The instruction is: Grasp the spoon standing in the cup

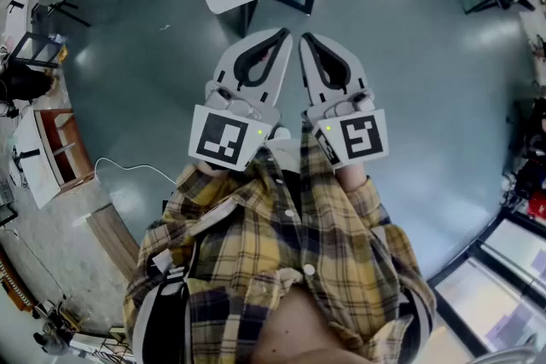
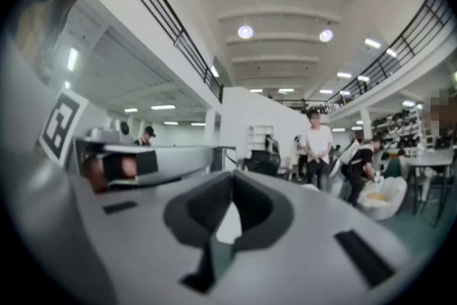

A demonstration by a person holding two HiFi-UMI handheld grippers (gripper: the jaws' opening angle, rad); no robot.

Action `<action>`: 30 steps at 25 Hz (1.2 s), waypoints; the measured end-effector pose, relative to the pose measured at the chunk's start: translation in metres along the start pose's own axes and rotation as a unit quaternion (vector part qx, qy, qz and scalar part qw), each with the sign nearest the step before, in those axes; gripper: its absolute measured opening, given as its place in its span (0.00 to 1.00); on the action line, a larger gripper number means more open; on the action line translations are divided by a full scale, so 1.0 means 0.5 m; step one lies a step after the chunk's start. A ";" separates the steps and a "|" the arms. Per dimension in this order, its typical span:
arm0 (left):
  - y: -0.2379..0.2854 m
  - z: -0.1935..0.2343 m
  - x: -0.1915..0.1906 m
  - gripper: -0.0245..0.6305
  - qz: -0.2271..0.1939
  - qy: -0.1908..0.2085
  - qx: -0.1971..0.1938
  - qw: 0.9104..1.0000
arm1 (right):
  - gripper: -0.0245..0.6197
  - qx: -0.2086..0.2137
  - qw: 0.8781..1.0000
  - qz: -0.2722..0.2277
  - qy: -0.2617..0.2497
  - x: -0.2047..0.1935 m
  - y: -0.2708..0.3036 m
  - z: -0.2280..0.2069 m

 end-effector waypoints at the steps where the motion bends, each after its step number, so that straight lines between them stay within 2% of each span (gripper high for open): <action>1: 0.002 0.005 -0.003 0.06 0.000 0.000 0.000 1.000 | 0.09 -0.001 1.000 0.000 0.000 0.000 0.005 -0.001; 13: 0.008 0.043 -0.026 0.06 0.006 -0.002 0.009 1.000 | 0.09 0.011 1.000 -0.003 0.016 -0.004 0.054 -0.008; 20: -0.011 0.116 -0.048 0.06 0.005 -0.002 0.015 1.000 | 0.09 0.016 1.000 -0.002 0.019 -0.024 0.121 0.025; 24: -0.008 0.136 -0.058 0.06 0.007 -0.009 0.007 1.000 | 0.09 0.007 1.000 0.001 0.023 -0.029 0.135 0.030; 30: 0.022 0.131 -0.083 0.06 0.014 -0.021 -0.002 1.000 | 0.09 -0.012 1.000 0.008 0.028 -0.041 0.131 -0.011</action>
Point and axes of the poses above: the fingertips, and each gripper's own axes: y forward along the fingers, z to its left, x out of its top, the point moved 4 cm from there along -y, backward along the fingers, and after that the axes turned 14 degrees about y, right-handed, at the moved point
